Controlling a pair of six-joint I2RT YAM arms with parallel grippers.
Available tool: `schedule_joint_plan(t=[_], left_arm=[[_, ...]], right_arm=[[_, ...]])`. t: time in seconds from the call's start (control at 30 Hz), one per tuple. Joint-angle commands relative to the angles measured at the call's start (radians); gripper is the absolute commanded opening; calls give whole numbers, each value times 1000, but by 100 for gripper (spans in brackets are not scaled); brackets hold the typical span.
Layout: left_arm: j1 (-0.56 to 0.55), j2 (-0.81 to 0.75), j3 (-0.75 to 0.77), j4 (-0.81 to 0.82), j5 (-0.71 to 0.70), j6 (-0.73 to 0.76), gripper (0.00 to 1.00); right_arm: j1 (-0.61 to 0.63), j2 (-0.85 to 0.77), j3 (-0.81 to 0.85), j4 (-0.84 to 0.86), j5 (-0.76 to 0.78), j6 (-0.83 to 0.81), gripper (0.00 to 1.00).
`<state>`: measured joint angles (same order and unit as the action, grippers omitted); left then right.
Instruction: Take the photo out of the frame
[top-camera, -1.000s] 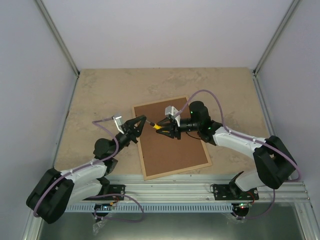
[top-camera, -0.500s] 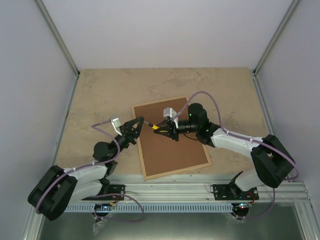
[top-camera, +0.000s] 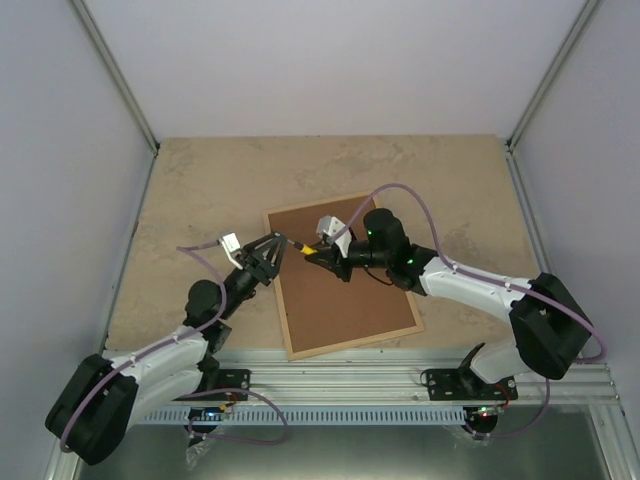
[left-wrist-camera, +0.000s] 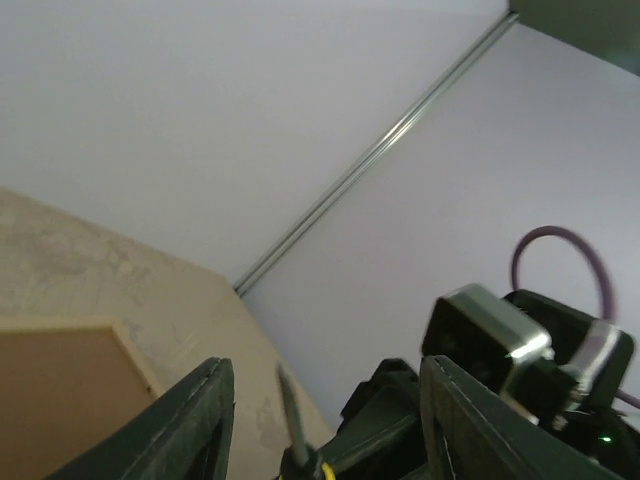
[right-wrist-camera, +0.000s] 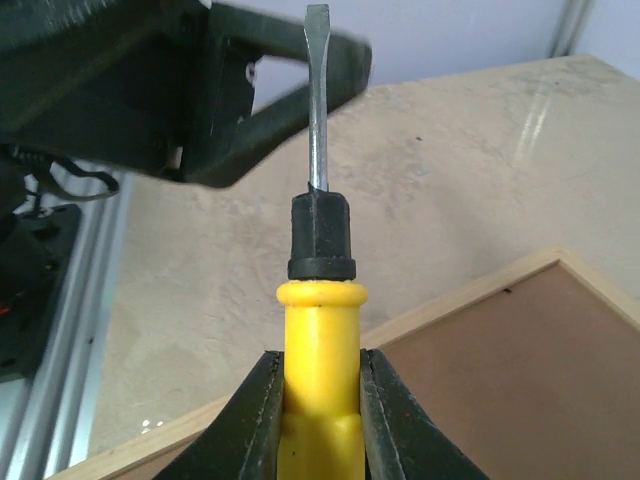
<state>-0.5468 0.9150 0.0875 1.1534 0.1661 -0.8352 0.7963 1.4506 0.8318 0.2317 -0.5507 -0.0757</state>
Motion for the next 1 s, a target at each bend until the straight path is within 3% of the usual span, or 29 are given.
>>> schedule_joint_plan(t=[0.0,0.17,0.4,0.63,0.83,0.97], left_arm=[[3,27,21,-71,-19,-101,54],[3,131,11,72,43,-188,52],[3,300,14,287,95,-295,40],[2,404,18,420,111,-343,38],[2,448,29,447,116,-355,12],[2,480,25,503,109,-383,0]], right_arm=[[39,-21,59,-60,176,-57,1],[75,3,100,-103,275,-84,0],[105,22,109,-94,349,-95,1],[117,47,119,-100,384,-102,1],[123,61,120,-93,398,-109,1],[126,64,106,-78,393,-113,0]])
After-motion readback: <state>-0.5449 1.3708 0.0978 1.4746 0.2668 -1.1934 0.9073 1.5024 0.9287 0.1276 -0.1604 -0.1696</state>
